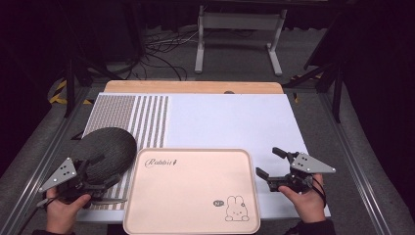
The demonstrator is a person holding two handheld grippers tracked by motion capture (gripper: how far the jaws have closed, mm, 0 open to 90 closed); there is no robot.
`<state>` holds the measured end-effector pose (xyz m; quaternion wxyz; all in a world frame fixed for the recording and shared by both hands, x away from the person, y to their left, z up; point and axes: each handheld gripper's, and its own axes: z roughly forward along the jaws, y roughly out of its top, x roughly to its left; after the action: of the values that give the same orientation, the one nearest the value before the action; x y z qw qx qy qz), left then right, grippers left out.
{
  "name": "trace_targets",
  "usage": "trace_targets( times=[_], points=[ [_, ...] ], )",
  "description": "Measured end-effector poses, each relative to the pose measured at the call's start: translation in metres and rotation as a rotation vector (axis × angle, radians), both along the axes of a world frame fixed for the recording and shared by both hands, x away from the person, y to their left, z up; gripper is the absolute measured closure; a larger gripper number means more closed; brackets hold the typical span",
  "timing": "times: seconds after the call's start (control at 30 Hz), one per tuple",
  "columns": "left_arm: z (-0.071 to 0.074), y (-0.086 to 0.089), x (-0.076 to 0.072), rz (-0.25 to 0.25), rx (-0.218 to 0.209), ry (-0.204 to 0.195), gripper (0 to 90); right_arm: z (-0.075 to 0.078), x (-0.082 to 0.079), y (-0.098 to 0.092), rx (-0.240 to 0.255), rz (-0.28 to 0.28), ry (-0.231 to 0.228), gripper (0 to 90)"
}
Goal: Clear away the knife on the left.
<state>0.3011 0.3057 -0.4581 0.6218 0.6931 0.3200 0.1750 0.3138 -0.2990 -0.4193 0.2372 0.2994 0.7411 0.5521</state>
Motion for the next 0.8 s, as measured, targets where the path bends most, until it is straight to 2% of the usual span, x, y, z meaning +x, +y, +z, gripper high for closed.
trace_targets(
  times=[0.1,0.2,0.3,0.57,0.63,0.67,0.77,0.8],
  points=[
    [0.002,0.001,-0.001,0.008,-0.005,0.006,2.8,0.000,0.000,0.000,0.007,-0.001,0.004,7.9],
    [0.003,0.000,-0.001,0.016,0.011,0.000,3.2,0.000,-0.001,0.000,0.008,-0.003,0.006,7.9],
    [0.003,-0.001,-0.001,0.018,0.044,-0.005,3.5,0.000,-0.001,0.000,0.010,-0.005,0.006,7.8],
    [0.008,-0.003,-0.003,-0.009,0.076,0.012,4.7,-0.002,0.001,0.000,0.006,-0.009,0.006,7.5],
    [0.013,-0.002,-0.003,-0.032,0.105,0.018,4.2,-0.001,0.003,0.001,0.009,-0.010,0.009,7.4],
    [0.013,-0.002,-0.003,-0.032,0.105,0.018,4.0,-0.001,0.003,0.001,0.009,-0.010,0.009,7.4],
    [0.019,0.002,-0.005,-0.048,0.156,0.024,3.8,-0.001,0.004,0.002,0.011,-0.003,0.012,7.4],
    [0.021,0.006,-0.005,-0.057,0.186,0.034,4.9,-0.001,0.004,0.001,0.010,-0.004,0.013,7.4]
  ],
)
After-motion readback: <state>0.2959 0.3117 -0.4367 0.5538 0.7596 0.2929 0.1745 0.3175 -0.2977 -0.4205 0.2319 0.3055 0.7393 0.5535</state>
